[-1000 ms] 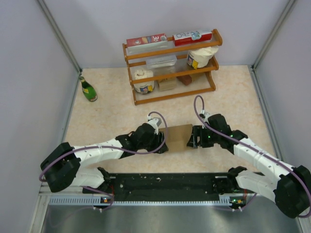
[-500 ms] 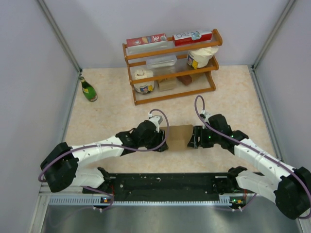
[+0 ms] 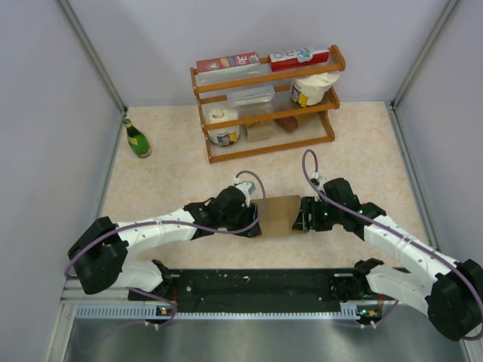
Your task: Fold the paper box
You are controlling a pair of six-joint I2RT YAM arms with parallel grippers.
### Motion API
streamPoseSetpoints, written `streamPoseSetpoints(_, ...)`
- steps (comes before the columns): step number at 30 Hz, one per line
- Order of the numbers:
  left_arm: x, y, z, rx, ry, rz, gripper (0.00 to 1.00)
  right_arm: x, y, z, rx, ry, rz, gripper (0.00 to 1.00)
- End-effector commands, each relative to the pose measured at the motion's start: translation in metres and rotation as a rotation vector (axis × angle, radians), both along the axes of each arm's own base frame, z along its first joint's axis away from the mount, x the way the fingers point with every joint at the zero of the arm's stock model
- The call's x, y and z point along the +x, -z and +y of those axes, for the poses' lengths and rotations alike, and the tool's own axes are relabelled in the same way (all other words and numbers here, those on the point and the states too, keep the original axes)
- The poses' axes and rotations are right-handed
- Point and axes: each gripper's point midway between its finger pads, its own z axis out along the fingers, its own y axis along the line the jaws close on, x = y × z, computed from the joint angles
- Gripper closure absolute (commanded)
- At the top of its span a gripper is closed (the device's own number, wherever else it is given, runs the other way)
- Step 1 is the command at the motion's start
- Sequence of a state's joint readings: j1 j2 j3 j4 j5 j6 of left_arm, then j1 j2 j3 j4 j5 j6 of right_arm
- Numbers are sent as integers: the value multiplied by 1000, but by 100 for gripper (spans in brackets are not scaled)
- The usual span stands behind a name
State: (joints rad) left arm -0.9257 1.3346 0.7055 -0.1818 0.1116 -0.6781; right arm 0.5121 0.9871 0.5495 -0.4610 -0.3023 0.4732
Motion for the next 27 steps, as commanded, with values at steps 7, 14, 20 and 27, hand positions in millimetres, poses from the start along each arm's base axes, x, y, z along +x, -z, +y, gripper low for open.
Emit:
streamPoseSetpoints(7,3,-31,-26,-93,60,-17,41,10,-34,15,85,-24,-59,40)
streamPoseSetpoints(14,1,-33,-28,-87,80,-3,39,9,-32,16,85,-33,-50,38)
streamPoseSetpoints(20,1,-34,-28,-77,88,1,29,9,-32,15,81,-35,-49,35)
streamPoseSetpoints(27,-1,-27,-27,-65,95,18,28,8,-30,15,76,-39,-44,35)
